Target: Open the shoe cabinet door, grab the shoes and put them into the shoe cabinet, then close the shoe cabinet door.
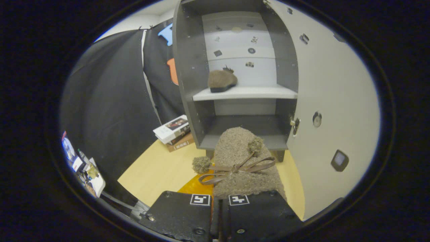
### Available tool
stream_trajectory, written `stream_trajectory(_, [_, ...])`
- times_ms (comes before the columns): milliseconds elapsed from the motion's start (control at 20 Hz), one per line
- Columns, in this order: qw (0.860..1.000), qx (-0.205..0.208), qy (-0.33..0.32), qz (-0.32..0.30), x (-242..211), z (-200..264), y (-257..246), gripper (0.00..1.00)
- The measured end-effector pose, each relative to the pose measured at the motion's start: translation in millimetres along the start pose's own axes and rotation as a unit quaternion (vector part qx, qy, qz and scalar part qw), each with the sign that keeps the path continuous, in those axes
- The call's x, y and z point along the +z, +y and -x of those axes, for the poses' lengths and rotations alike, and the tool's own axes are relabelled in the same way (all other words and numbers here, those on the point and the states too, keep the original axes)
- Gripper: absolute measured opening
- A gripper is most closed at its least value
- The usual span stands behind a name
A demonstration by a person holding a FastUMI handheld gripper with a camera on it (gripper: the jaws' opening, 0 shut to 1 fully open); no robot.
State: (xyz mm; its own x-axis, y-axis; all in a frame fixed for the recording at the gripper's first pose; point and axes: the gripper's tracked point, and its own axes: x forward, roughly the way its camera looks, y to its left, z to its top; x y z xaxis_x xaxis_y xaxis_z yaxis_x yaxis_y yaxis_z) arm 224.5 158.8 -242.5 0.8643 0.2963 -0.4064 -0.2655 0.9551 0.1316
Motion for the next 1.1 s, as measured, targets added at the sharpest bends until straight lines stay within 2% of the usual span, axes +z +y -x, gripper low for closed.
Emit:
stream_trajectory(250, [0.997,-0.02,-0.065,0.02,77,5,5,0.07])
stream_trajectory(500, [0.993,-0.032,-0.11,0.012,153,-17,3,0.07])
stream_trajectory(800, [0.985,-0.067,-0.156,0.01,236,-74,-20,0.07])
stream_trajectory(1000, [0.982,-0.09,-0.165,0.029,268,-119,-32,0.07])
stream_trajectory(1100, [0.983,-0.092,-0.156,0.009,280,-148,-42,0.07])
